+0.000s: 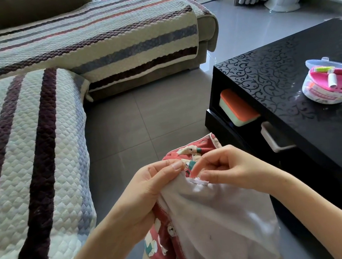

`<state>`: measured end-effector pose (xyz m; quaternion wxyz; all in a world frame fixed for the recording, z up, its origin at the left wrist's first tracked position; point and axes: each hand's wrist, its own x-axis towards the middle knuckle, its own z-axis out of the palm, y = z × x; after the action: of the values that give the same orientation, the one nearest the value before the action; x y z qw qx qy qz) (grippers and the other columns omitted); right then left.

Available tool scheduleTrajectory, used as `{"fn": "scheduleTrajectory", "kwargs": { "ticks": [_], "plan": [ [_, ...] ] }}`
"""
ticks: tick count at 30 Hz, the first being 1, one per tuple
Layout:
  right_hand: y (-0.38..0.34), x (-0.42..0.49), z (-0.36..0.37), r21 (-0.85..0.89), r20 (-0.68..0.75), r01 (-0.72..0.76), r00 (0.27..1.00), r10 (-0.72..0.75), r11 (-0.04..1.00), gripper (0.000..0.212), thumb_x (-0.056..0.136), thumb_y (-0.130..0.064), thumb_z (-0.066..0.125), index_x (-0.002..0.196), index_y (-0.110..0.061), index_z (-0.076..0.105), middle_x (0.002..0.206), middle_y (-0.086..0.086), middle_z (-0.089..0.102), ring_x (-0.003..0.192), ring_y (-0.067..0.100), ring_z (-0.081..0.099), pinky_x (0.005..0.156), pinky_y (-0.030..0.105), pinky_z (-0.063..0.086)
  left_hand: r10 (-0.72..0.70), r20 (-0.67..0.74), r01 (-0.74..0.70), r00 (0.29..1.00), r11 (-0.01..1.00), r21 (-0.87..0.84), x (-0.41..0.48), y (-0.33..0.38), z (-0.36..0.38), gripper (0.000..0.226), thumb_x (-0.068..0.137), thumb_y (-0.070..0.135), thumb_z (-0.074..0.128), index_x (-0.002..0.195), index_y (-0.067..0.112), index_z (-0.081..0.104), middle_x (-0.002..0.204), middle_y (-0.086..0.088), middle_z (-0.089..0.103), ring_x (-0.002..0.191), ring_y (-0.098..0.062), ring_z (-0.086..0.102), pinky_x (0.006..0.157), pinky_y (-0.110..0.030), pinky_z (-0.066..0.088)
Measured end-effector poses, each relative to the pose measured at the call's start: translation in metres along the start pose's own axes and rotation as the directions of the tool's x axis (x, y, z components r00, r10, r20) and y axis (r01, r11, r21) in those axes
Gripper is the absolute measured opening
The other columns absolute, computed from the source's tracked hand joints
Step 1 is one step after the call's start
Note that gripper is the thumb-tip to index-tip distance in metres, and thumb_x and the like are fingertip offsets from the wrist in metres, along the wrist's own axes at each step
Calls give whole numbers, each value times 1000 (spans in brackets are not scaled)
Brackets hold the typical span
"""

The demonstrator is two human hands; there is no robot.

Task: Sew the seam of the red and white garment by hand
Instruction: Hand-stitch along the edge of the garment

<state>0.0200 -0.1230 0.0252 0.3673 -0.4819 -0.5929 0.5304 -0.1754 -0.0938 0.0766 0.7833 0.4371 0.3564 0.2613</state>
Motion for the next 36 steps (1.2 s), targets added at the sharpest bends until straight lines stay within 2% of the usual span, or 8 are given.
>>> {"fn": "scheduleTrajectory", "kwargs": {
  "ticks": [2,8,14,19,23,28,32,36],
  "plan": [
    [0,0,2,0,-1,5,1000,-5,1000,10,80,-29,70,86,-23,74,63,9,31,59,22,28,58,34,21,-8,-1,8,1000,1000,-6,0,0,-1,27,80,13,57,55,13,67,56,-3,63,48,-9,59,47,-17,48],
    [-3,0,3,8,20,52,998,-53,999,6,79,-14,68,84,-13,71,56,-13,28,52,2,26,52,9,28,-33,28,33,999,999,17,2,-3,-7,18,79,19,64,63,11,68,64,-7,65,55,-12,62,52,-20,51],
    [-3,0,2,79,39,37,998,-40,996,8,79,-16,76,72,-18,72,67,-1,64,65,6,54,62,15,40,-42,30,41,999,999,16,-1,2,-4,24,83,13,67,59,13,67,59,-4,63,51,-10,60,50,-19,49],
    [-11,-5,-20,155,-60,77,996,-68,985,16,66,-33,84,70,-20,76,71,2,72,67,5,64,63,14,49,-38,-12,38,999,999,7,-3,4,-4,23,80,12,63,58,14,67,57,-3,62,49,-9,60,47,-17,48],
    [-29,-3,-36,226,-146,147,983,-116,963,18,63,-34,85,66,-20,74,52,-7,57,48,3,43,48,12,32,-46,-48,48,998,998,38,-2,0,-8,14,80,15,67,67,11,70,64,-6,66,55,-11,62,50,-19,50],
    [-50,10,-51,442,-142,191,980,-142,876,25,65,-38,84,68,-17,70,50,-4,26,46,8,20,44,18,20,-37,-92,55,995,978,201,-2,-2,-13,20,69,25,70,75,7,74,75,-12,69,65,-14,64,57,-20,52],
    [-55,24,-59,502,-189,200,975,-118,842,13,72,-32,74,65,-21,68,53,-5,17,47,9,14,40,15,19,-58,-73,76,996,956,284,-5,0,-15,12,62,17,85,67,11,75,72,-11,70,65,-13,65,58,-18,51],
    [-50,36,-66,555,-234,153,972,-23,817,19,67,-34,76,58,-24,62,51,-7,15,47,9,12,40,17,15,-85,-30,90,996,951,297,-8,1,-16,12,57,9,84,65,11,75,70,-7,70,65,-12,66,59,-18,51]
  ]
}}
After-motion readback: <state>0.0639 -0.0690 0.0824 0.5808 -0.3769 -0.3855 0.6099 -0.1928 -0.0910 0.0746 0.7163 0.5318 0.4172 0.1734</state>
